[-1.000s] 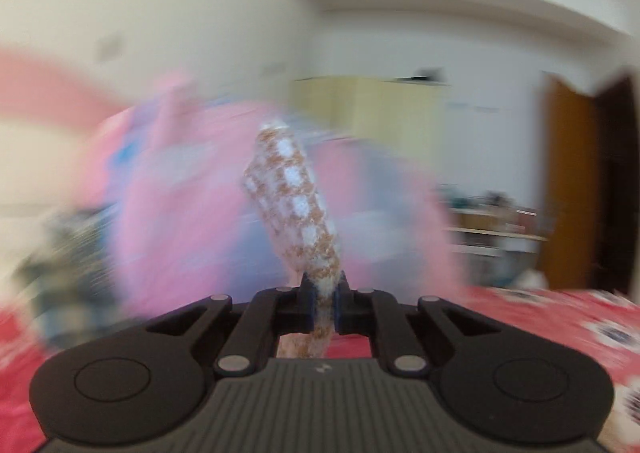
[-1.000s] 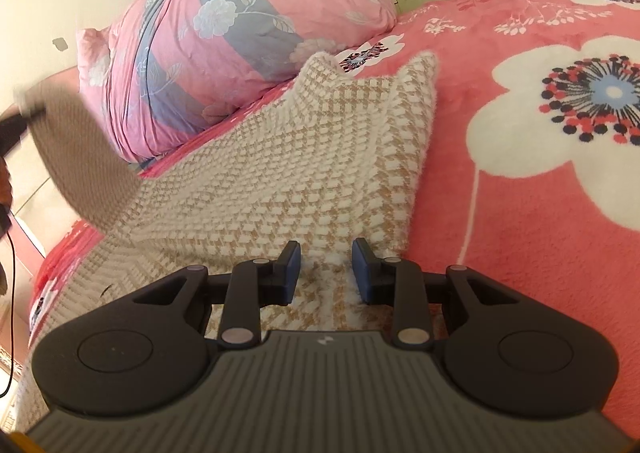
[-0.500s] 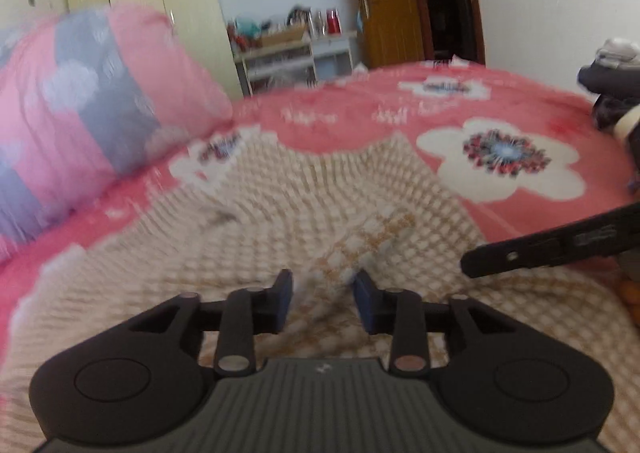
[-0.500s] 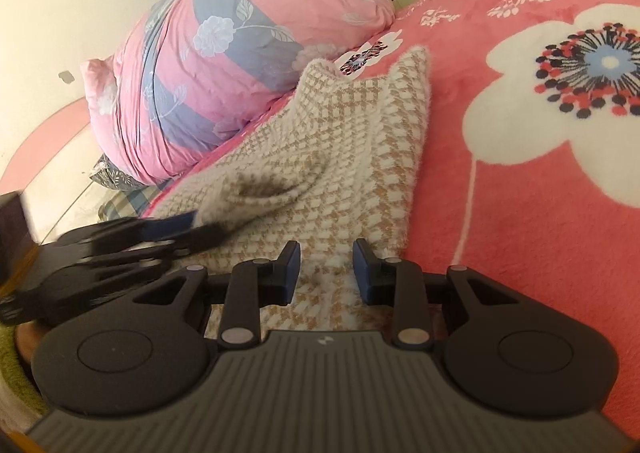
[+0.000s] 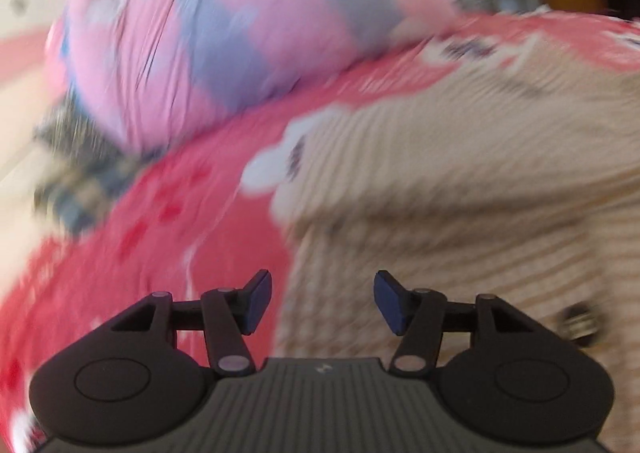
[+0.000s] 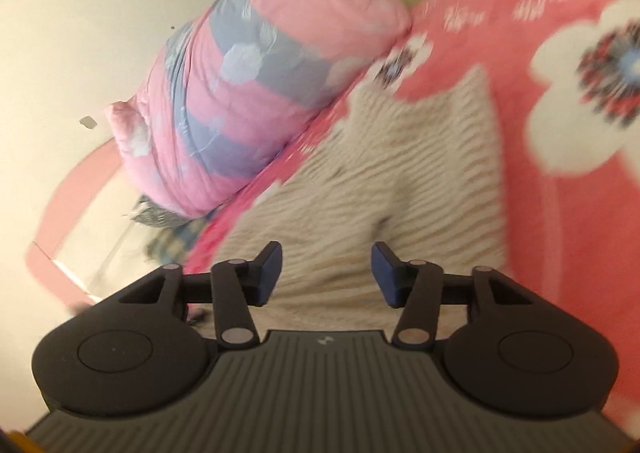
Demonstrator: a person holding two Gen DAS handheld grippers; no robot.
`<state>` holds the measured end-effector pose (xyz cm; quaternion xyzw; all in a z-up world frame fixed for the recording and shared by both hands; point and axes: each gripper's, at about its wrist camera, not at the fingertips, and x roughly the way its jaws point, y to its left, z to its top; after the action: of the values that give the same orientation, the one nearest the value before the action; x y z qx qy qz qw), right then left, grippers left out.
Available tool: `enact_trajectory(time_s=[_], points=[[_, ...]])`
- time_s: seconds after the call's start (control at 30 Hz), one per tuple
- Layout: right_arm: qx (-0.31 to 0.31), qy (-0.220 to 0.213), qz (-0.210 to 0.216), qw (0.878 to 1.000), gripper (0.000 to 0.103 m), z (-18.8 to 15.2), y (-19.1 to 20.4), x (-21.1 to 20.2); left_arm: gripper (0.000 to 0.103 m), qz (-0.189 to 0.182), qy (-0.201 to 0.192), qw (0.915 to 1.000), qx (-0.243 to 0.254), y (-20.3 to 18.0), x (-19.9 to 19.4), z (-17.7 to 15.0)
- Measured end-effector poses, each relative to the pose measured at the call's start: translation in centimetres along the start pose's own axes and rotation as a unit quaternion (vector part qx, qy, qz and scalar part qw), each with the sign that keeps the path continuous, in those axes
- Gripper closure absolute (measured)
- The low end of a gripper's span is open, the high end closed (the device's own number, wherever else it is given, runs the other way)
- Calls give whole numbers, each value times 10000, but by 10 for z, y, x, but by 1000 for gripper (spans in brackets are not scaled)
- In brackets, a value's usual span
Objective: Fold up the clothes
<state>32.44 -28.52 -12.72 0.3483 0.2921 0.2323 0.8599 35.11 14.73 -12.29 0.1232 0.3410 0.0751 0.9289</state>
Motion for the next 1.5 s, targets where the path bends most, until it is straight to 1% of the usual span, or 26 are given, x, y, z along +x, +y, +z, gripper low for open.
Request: enact_trajectory(time_s=[0.03,0.17,0.27,0.33,0.37,0.4,0.43,0.47,0.5,0.57,0.63,0.7,0.73,0.87,0.93,0.97,1.07,1.1,1.13,1.2,1.27,1.33,1.37,1.43,1.47,1.5], points=[[147,104,-28,9998,51,3,3,7,41,-36,-41,9999,-158,4,1,-3],[506,306,-758,9954,50,17,7,43,33,-179,-203,9972,-698,18,1,-14],[831,716,-1046,9884,49,22,-4,77,31,-277,-213,9948,-961,27,1,-20],[884,893,-1003,9870,51,20,-4,95,29,-342,-220,9927,-1135,33,2,-25],[799,910,-883,9887,59,21,2,101,29,-426,-212,9907,-1275,37,3,-26],[657,860,-789,9910,83,22,10,102,29,-506,-208,9883,-1423,41,4,-28],[511,804,-698,9930,89,24,19,102,29,-560,-208,9864,-1534,45,5,-29],[365,747,-608,9947,90,25,27,103,29,-612,-208,9844,-1639,48,6,-30],[207,569,-549,9967,91,31,37,97,29,-620,-211,9840,-1658,48,6,-31],[-106,145,-460,9988,92,45,56,81,29,-623,-216,9837,-1671,49,5,-32],[-380,-321,-393,9980,92,56,68,56,29,-624,-220,9835,-1681,49,5,-32],[-658,-643,-568,9941,92,59,70,35,29,-629,-222,9833,-1692,49,5,-32],[-722,-669,-687,9928,92,55,66,31,29,-634,-222,9831,-1701,49,5,-32],[-615,-136,-1321,9892,92,30,28,46,29,-631,-223,9835,-1680,49,4,-30],[-459,-3,-1370,9895,92,19,19,58,32,-684,-316,9830,-1677,51,-1,-26],[-437,-18,-1319,9903,92,17,20,61,32,-746,-411,9823,-1667,53,-4,-22],[-633,-177,-1172,9909,92,22,34,59,32,-651,-441,9831,-1656,55,0,-7],[-773,-254,-1159,9899,92,24,39,55,28,-646,-282,9818,-1766,57,8,-6],[-918,-332,-1150,9886,92,25,44,51,27,-646,-98,9798,-1891,60,16,-6],[-1133,-406,-1171,9858,92,26,50,46,26,-733,1,9750,-2097,61,24,-13],[-1166,-233,-1415,9828,92,26,40,54,26,-764,-62,9751,-2082,64,16,-15],[-1269,140,-1819,9750,90,14,20,72,28,-791,-134,9754,-2051,67,6,-16],[-1288,339,-1980,9711,89,6,9,80,30,-804,-171,9756,-2036,68,1,-16],[-996,161,-1771,9790,85,5,-1,69,32,-831,-243,9759,-2005,71,-8,-17],[-836,142,-1773,9805,79,10,-1,61,32,-844,-280,9760,-1989,72,-13,-18],[-756,76,-1827,9802,77,14,0,52,33,-829,-387,9755,-1999,76,-23,-16]])
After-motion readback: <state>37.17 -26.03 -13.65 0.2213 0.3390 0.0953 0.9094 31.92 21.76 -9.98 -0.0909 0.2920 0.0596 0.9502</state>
